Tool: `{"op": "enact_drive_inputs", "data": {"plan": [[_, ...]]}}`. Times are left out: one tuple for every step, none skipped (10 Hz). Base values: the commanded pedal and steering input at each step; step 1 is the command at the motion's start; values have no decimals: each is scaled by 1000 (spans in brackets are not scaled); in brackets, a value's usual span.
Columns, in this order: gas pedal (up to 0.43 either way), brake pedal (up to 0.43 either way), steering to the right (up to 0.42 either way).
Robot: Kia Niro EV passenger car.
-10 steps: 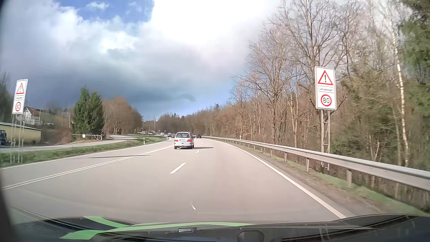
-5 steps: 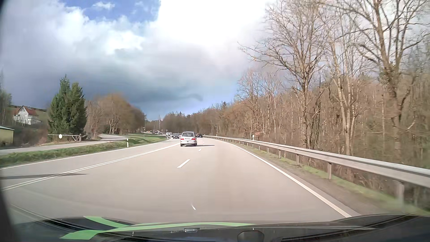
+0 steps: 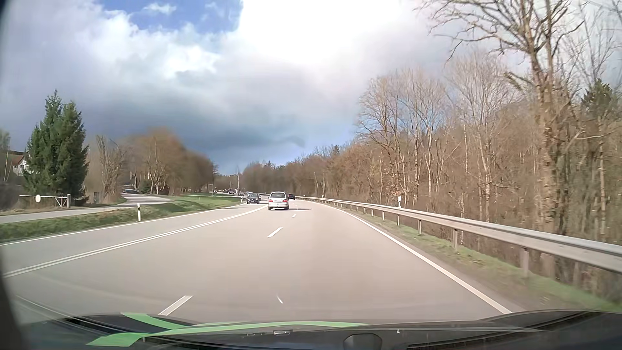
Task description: Follow the waypoints while adhering to traffic rules and regulations
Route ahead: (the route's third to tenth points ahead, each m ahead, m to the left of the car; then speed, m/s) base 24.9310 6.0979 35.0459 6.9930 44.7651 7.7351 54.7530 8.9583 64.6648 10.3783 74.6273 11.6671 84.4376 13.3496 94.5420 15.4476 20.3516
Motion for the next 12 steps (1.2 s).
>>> {"op": "enact_drive_inputs", "data": {"plan": [[157,0,-18],[157,0,-18],[157,0,-18],[157,0,-18],[157,0,-18],[157,0,-17],[157,0,-18],[157,0,-18],[157,0,-18],[157,0,-17],[157,0,-12],[157,0,-10]]}}
